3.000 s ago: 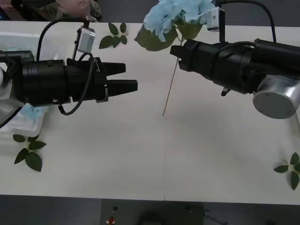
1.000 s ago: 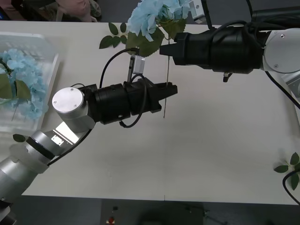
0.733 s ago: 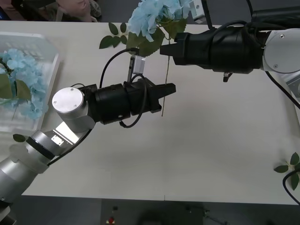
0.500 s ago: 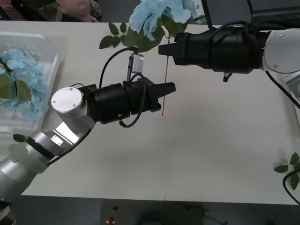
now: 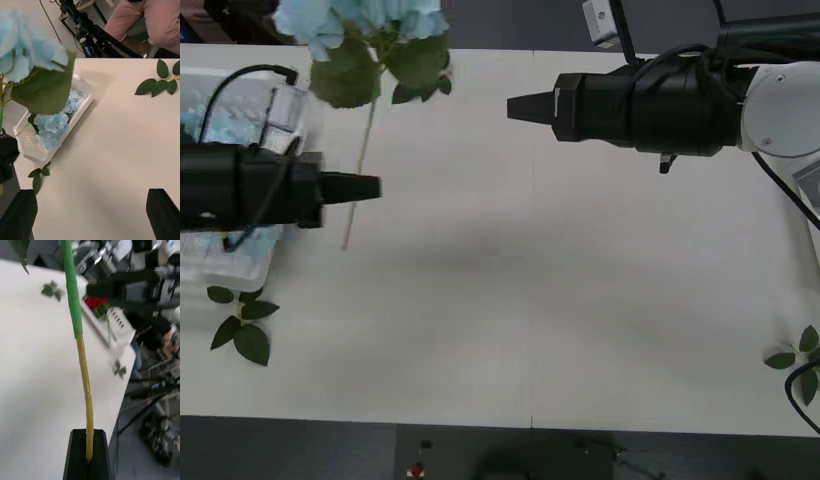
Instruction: Put the red flowers into the right box and the blue flowers into the left box
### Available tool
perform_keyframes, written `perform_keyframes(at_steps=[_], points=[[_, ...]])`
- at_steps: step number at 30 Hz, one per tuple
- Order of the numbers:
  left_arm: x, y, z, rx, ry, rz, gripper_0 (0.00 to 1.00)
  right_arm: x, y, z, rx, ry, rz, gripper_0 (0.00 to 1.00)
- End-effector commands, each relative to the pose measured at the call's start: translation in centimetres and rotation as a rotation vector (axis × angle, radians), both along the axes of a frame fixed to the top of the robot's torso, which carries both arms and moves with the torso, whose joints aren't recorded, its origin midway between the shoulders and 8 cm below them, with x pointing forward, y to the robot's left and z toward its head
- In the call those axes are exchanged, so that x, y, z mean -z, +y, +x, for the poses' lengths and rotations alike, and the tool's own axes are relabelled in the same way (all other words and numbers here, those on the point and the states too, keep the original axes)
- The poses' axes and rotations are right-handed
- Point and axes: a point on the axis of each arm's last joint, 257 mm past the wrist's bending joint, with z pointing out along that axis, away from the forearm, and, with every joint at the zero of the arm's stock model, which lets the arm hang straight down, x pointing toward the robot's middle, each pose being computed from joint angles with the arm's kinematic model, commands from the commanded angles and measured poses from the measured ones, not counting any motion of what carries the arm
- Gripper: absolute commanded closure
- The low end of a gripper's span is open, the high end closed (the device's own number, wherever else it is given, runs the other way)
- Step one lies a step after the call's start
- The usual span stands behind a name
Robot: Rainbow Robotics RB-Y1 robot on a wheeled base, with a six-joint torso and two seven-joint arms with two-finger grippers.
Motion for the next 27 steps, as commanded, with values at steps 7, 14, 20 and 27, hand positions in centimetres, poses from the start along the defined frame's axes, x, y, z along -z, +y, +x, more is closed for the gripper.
perform_keyframes(at_steps=[7, 14, 20, 27], points=[[4.4, 22.9, 1.3, -0.259, 0.140, 0.426, 1.00, 0.8, -5.7, -0.7, -0.239, -0.249, -0.219, 0.15], [6.5, 29.5, 0.7, -0.373, 0.161, 0.471, 1.00, 4.6, -8.4, -1.6, -0.405, -0.323, -0.263, 0.15], [8.1, 31.4, -1.1, -0.394, 0.205, 0.491, 1.00, 5.5, -8.6, -3.5, -0.514, -0.359, -0.281, 0.15], [12.5, 33.8, -4.1, -0.387, 0.266, 0.585, 1.00, 5.3, -9.1, -5.0, -0.592, -0.371, -0.321, 0.15]])
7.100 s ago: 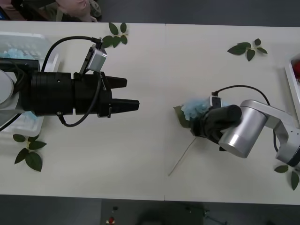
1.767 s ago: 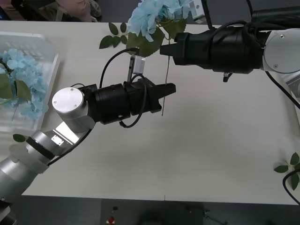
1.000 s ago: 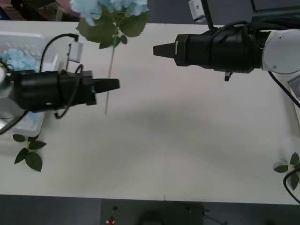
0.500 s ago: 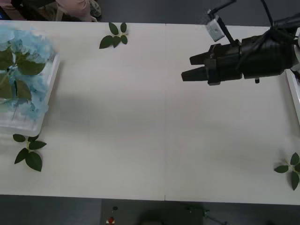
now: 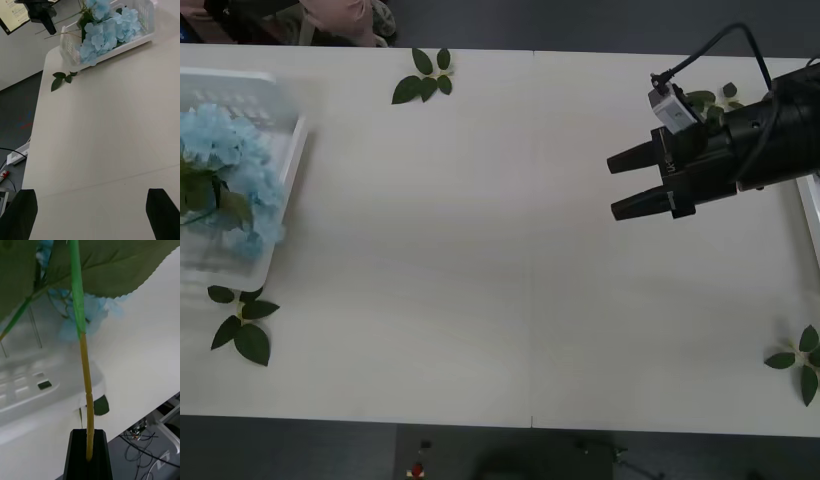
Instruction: Put the red flowers into the right box and the blue flowers into the left box
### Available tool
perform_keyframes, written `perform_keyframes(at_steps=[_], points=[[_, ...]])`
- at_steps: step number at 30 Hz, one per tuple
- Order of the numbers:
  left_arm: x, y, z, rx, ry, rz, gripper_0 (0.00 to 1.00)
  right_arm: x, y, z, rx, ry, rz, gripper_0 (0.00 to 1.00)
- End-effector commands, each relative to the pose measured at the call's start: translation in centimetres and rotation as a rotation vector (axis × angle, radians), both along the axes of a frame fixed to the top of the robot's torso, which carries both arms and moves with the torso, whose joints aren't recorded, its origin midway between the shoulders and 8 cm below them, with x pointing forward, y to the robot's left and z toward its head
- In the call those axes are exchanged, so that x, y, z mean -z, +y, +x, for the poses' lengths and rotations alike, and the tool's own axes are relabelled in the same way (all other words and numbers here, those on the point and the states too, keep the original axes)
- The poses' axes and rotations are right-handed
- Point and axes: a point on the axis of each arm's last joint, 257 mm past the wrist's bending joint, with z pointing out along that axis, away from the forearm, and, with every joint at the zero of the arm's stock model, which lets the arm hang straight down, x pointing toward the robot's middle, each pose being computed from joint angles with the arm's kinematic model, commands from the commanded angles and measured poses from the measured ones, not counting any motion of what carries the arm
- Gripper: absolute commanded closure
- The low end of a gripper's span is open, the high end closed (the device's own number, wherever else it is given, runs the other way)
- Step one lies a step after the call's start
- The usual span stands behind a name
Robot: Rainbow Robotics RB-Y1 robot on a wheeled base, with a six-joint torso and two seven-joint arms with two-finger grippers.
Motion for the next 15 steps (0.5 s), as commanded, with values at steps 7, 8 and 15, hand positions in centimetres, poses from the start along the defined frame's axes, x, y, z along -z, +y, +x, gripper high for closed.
perform_keyframes(at_steps=[7, 8, 15], points=[[3.6, 4.4, -2.1, 0.000, -0.013, 0.086, 0.99, -3.5, 2.6, -0.2, -0.069, -0.130, 0.011, 0.15], [3.6, 4.5, -2.1, -0.004, -0.013, 0.088, 0.97, -3.7, 3.0, -0.3, -0.071, -0.139, 0.015, 0.15], [3.0, 5.4, -1.1, -0.021, -0.046, 0.115, 0.00, -3.6, 5.0, -0.6, -0.079, -0.156, 0.032, 0.15]])
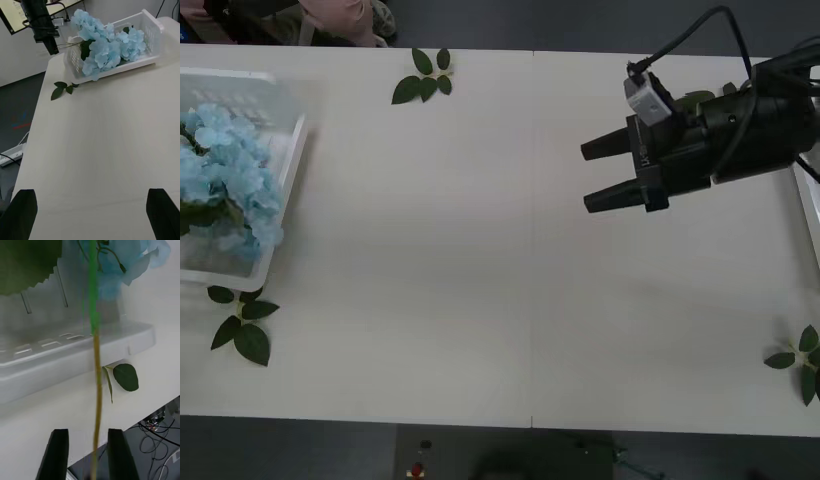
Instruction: Put the red flowers into the right box and the blue flowers into the left box
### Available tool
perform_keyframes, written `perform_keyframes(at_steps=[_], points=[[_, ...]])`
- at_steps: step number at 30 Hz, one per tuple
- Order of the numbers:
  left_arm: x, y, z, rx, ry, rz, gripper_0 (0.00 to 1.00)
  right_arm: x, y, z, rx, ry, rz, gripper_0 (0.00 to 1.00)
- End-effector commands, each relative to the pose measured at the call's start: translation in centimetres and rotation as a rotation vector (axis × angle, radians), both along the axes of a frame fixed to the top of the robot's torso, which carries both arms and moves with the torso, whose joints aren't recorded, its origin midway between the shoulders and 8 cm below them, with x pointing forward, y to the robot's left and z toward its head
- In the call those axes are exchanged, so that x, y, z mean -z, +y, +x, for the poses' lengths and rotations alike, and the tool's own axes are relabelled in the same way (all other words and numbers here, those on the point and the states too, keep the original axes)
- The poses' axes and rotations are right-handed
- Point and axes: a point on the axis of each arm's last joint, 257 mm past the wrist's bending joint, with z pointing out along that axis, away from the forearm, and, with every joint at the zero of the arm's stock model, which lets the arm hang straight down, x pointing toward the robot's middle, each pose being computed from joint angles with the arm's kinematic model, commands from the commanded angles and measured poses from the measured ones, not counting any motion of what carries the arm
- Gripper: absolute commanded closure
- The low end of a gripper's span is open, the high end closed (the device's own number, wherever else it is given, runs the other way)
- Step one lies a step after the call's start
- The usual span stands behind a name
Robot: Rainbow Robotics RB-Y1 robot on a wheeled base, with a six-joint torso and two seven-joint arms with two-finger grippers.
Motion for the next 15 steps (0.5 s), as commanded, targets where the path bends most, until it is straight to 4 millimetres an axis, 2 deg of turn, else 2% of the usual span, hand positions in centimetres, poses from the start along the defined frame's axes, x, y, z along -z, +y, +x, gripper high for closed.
perform_keyframes(at_steps=[1, 5, 8, 13, 15], points=[[-1.9, 1.6, 1.1, -0.017, -0.047, 0.037, 0.00, -1.7, 1.3, -0.4, -0.038, -0.055, 0.001, 0.15], [-4.2, 0.5, 3.0, -0.028, -0.117, -0.017, 0.00, -1.3, 1.5, -0.8, -0.051, -0.049, -0.007, 0.15], [-6.8, -1.6, 4.7, -0.008, -0.186, -0.083, 0.00, -1.0, 1.5, -0.9, -0.055, -0.045, -0.015, 0.15], [-12.6, -6.4, 7.2, 0.124, -0.310, -0.122, 0.00, -0.9, 1.6, -1.1, -0.060, -0.045, -0.018, 0.15], [-16.6, -9.6, 7.5, 0.218, -0.380, -0.172, 0.00, -0.8, 1.9, -1.1, -0.063, -0.044, -0.014, 0.15]])
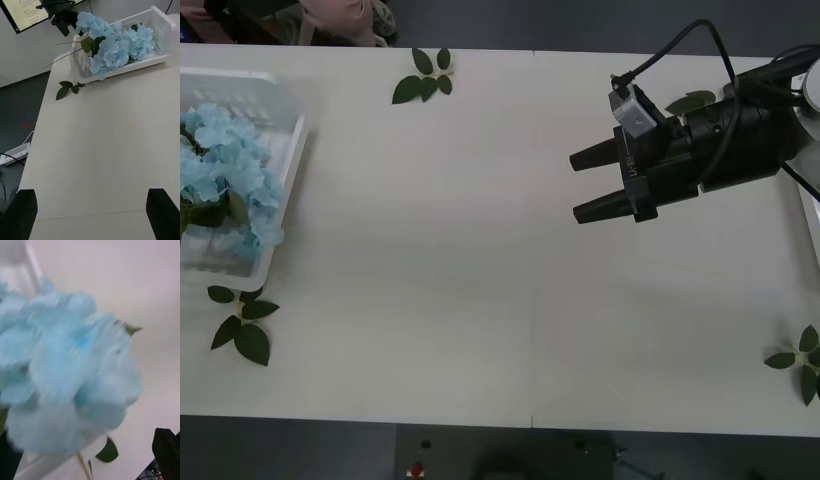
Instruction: Put the red flowers into the right box and the blue flowers into the left box
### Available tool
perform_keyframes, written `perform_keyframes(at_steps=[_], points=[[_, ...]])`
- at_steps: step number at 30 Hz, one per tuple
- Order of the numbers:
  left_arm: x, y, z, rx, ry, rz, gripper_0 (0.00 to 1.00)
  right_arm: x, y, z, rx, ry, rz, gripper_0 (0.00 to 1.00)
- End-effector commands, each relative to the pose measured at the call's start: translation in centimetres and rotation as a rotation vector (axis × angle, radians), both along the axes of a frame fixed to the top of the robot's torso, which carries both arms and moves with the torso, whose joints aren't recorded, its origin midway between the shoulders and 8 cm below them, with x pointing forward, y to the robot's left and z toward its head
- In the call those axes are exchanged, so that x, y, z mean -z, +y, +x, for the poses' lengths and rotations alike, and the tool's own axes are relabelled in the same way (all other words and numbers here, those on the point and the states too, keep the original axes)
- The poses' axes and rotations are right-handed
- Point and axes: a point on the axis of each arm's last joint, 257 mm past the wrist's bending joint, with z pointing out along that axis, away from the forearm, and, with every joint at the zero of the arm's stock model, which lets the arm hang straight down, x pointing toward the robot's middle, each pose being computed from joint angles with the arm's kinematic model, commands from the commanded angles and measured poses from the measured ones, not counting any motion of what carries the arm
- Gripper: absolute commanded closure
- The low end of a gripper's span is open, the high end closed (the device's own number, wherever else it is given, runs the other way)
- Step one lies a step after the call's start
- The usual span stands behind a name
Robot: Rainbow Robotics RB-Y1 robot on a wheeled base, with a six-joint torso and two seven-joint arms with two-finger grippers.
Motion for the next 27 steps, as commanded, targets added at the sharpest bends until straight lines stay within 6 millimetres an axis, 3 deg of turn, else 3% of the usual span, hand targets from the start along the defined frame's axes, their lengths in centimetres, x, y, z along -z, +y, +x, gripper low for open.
perform_keyframes(at_steps=[1, 5, 8, 10, 15, 19, 21, 24, 27], points=[[-8.3, -4.7, 0.7, 0.157, -0.147, -0.043, 0.00, -1.8, 0.8, -0.3, -0.040, -0.060, -0.005, 0.15], [-13.0, -10.7, 0.5, 0.311, -0.263, -0.080, 0.00, -1.8, 0.9, -0.2, -0.037, -0.062, -0.004, 0.15], [-14.3, -13.9, 0.4, 0.366, -0.289, -0.109, 0.00, -1.7, 0.9, -0.1, -0.033, -0.065, -0.006, 0.15], [-14.0, -15.2, 0.6, 0.387, -0.289, -0.104, 0.00, -1.7, 0.9, -0.1, -0.034, -0.065, -0.008, 0.15], [-12.0, -22.4, 2.7, 0.524, -0.384, -0.033, 0.00, -1.5, 0.9, 0.1, -0.027, -0.071, -0.015, 0.15], [-9.1, -28.0, 4.4, 0.557, -0.438, -0.053, 0.00, -1.5, 0.9, 0.1, -0.027, -0.071, -0.015, 0.15], [-8.5, -30.8, 4.5, 0.568, -0.454, -0.114, 0.00, -1.5, 0.9, 0.1, -0.027, -0.071, -0.015, 0.14], [-8.6, -35.3, 4.0, 0.585, -0.482, -0.220, 0.00, -1.5, 0.9, 0.1, -0.027, -0.071, -0.015, 0.00], [-8.6, -38.5, 3.5, 0.583, -0.521, -0.258, 0.00, -1.5, 0.9, 0.1, -0.027, -0.071, -0.015, 0.00]])
